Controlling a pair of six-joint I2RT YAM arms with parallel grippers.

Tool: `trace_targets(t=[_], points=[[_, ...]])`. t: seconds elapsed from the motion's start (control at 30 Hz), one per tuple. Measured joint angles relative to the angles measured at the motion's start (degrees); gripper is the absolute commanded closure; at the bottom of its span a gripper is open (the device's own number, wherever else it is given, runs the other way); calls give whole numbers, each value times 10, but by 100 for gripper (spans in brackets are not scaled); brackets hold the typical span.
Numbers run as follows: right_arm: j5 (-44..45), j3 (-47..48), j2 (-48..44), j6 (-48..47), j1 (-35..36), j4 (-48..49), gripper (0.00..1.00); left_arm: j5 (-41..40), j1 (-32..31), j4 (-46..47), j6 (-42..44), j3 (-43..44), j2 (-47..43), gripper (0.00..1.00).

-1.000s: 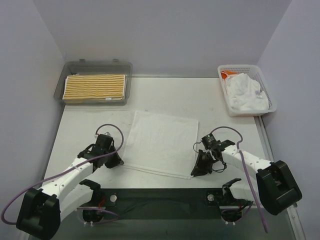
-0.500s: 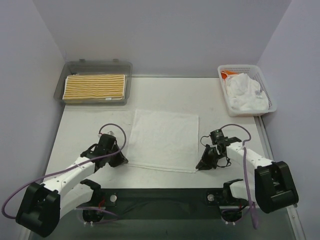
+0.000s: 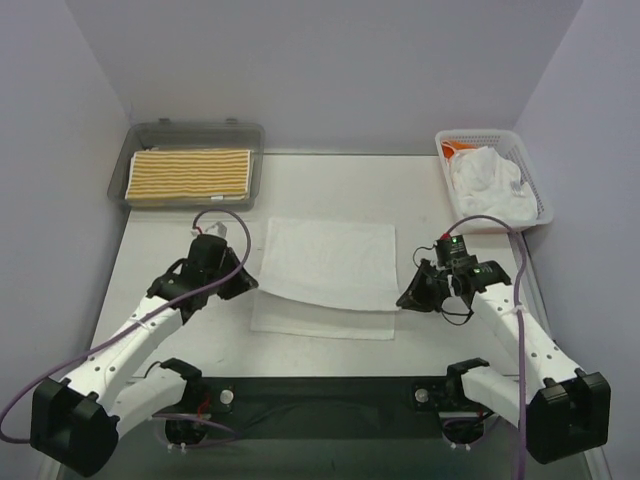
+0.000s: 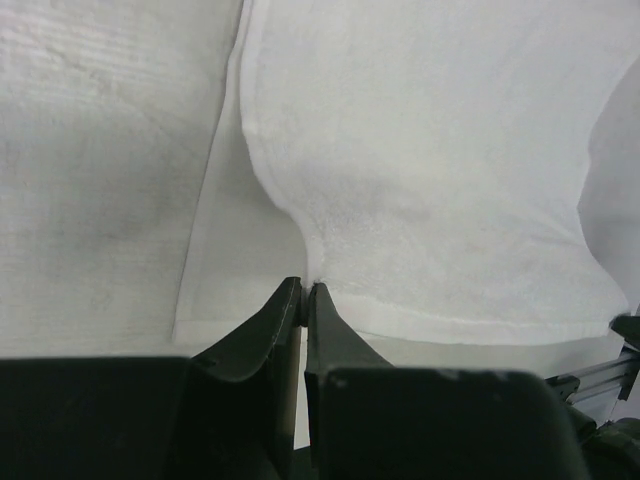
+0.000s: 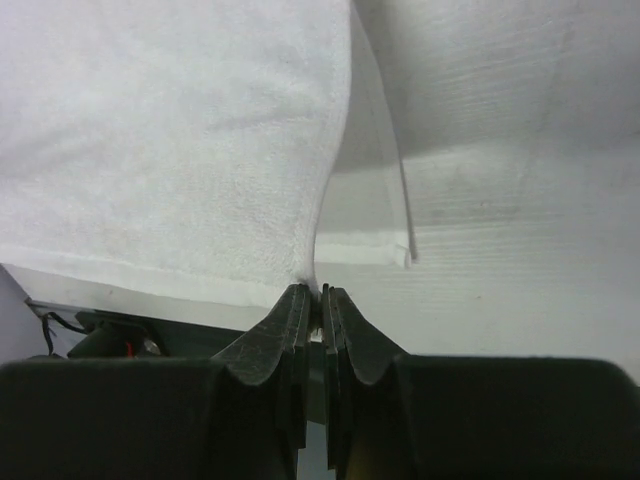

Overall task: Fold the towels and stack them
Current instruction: Fold the towel

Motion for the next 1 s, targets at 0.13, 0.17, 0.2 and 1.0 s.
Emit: trace_targets(t=[0.13,0.17,0.2,1.0], points=[[1,15,-50,19,21,-22,100,-24,2,-20,15,43,-17,100],[1,14,-60,26,31,-27,100,-28,3,-25,17,44,-27,100],[4,11,-70,34,45,-31,100,-31,3,-32,18,43,-33,100],[18,-129,67,61,92,59,61,28,0,33,-13,-156,-2,68]])
